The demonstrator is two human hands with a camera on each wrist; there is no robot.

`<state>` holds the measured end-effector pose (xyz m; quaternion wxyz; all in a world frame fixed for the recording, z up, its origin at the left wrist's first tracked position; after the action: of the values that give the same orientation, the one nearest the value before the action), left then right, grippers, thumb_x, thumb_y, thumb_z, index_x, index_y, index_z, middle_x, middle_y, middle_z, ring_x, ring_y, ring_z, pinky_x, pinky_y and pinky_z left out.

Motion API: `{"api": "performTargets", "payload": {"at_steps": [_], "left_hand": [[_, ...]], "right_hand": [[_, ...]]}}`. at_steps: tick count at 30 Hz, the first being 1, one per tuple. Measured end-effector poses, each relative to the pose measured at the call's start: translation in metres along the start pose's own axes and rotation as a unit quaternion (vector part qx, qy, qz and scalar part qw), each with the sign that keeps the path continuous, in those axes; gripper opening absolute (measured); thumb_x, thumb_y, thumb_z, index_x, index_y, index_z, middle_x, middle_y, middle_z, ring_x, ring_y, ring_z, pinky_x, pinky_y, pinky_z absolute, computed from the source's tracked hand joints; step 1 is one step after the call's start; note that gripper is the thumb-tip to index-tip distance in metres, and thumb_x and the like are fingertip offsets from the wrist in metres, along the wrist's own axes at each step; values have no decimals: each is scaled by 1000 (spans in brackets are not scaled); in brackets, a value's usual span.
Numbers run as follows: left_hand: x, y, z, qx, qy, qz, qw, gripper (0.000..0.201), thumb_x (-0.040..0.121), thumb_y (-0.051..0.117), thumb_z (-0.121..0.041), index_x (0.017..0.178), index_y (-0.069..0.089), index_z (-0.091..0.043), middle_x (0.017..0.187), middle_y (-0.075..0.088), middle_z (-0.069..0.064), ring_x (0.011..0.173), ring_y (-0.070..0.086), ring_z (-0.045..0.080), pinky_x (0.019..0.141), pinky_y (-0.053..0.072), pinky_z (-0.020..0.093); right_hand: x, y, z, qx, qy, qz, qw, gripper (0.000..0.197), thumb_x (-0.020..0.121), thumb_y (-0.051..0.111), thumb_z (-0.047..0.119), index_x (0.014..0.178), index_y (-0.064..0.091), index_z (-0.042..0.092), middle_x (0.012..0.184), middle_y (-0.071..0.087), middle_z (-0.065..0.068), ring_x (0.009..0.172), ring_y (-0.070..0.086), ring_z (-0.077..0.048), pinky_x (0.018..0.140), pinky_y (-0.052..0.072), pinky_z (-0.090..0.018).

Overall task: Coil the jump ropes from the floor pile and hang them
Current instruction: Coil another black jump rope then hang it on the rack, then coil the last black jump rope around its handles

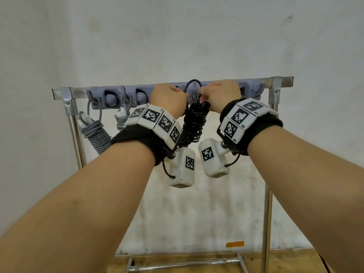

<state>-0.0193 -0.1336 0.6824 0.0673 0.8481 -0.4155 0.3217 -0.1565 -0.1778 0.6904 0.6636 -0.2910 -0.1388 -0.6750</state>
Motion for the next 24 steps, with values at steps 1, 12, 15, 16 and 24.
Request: {"api": "performTargets", "payload": {"at_steps": [1,12,15,16,24], "left_hand": [[1,1,0,6,1,2,1000,11,77,62,-5,69,69,-7,79,71,20,79,70,38,71,58,52],[-10,3,16,83,42,22,995,13,82,63,-11,73,73,-10,75,72,9,79,69,25,78,57,39],[-21,-6,13,99,90,-20,991,15,87,58,-18,84,73,-15,78,70,-2,82,67,18,78,54,30],[-28,-11,12,106,118,-39,987,15,88,57,-20,88,72,-17,78,67,-7,81,65,14,76,51,27],[-119,-20,74,42,239,3,970,11,80,59,-17,89,62,-23,69,54,-15,68,55,4,61,42,12]], "right_hand": [[1,0,-1,1,5,4,1000,13,85,61,16,75,68,12,70,62,0,76,62,-19,84,55,-40],[-22,7,-23,5,-15,-65,998,24,83,60,13,60,67,15,67,65,0,71,62,-18,72,51,-31],[-36,6,-25,1,-48,-85,995,15,87,57,19,82,70,14,85,67,1,79,60,-13,70,45,-22],[-43,5,-28,0,-54,-93,994,14,88,56,20,90,69,15,91,66,2,82,58,-11,72,45,-20],[-119,7,-105,53,-55,-148,986,46,90,59,27,132,41,17,126,46,1,109,47,-7,89,38,-14]]}}
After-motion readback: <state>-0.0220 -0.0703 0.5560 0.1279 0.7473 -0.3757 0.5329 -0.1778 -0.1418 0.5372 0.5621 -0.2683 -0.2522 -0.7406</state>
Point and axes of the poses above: each hand's wrist, its own x-axis towards the middle knuckle, its own y-axis out of the palm, z = x × y, the point moved 6 cm from there along x, towards the middle knuckle
